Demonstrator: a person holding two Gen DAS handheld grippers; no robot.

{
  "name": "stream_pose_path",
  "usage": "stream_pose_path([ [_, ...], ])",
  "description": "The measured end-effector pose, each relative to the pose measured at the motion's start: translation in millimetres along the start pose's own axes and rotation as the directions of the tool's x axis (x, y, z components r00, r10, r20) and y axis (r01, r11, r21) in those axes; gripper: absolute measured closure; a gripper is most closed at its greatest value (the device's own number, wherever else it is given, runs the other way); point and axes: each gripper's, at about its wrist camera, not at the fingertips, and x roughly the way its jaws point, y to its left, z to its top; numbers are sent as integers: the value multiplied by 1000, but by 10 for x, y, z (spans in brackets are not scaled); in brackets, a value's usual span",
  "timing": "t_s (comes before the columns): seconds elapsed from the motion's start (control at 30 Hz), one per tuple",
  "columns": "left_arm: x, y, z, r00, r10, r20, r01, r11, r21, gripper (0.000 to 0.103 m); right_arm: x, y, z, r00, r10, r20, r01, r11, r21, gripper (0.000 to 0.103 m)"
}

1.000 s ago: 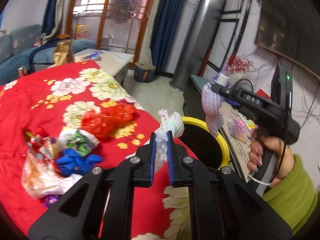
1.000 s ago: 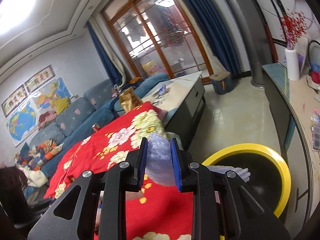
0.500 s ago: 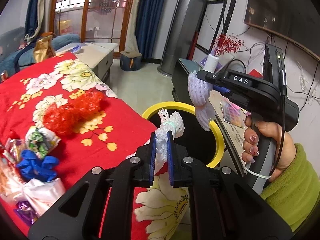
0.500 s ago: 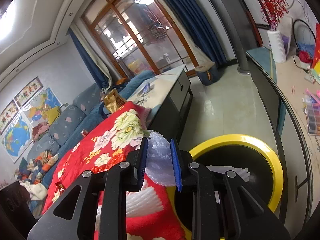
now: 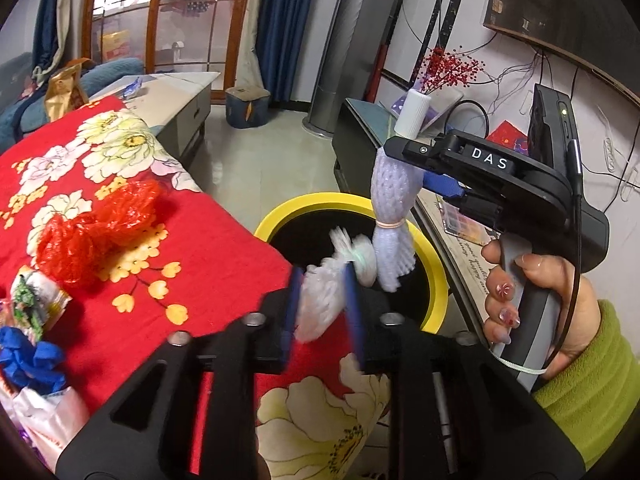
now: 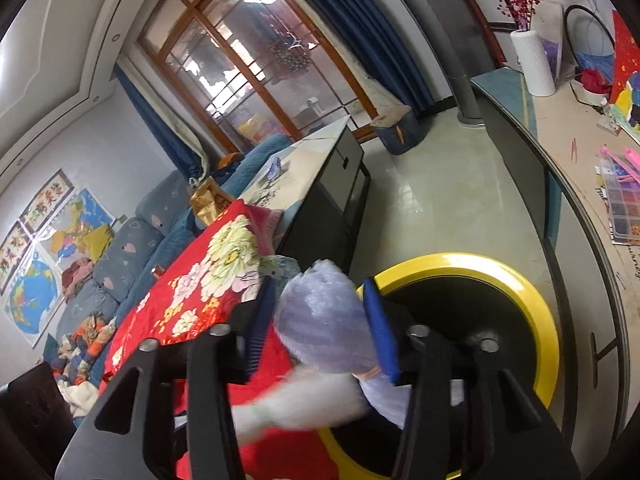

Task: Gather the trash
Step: 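Move both open tools back over the trash pile on the bedspread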

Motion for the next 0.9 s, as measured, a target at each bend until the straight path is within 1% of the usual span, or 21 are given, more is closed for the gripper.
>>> stream_pose_path([
  [0.03, 1, 5, -2, 1000, -8, 1, 8, 1000, -7, 69, -1, -12, -2, 1000, -11, 0, 11, 1000, -3, 57],
  [0.1, -40, 10, -8, 1000, -18, 20, 19, 1000, -14, 51, -2, -41, 4, 1000, -30, 2, 30, 1000, -9, 55],
  [0.13, -68, 17, -9, 999, -14, 32, 15, 1000, -16, 48, -12, -43, 1, 999, -42, 6, 42, 999, -12, 55],
  [0.27, -207, 106, 0, 997, -6, 76, 11, 998, -66, 22, -23, -37, -9, 998, -64, 16, 64, 998, -20, 51],
  [0.3, -259, 139, -3, 996, -1, 88, 8, 997, -79, 18, -20, -33, -4, 998, -66, 17, 66, 998, -23, 48],
  [0.37, -346, 188, -13, 994, 20, 107, -10, 996, -91, 15, -22, 14, -14, 997, -69, 23, 70, 997, -39, 42],
  [0.5, -529, 337, -56, 989, 62, 138, -44, 990, -131, 15, -18, 171, -57, 998, -57, 27, 59, 995, -84, 39],
  [0.67, -726, 508, -106, 979, 115, 167, -85, 981, -176, 15, 0, 397, -111, 999, -31, 15, 32, 990, -134, 37],
  [0.9, -1049, 733, -209, 958, 186, 219, -137, 966, -220, 15, 7, 765, -204, 1000, 17, -8, -18, 980, -200, 37],
])
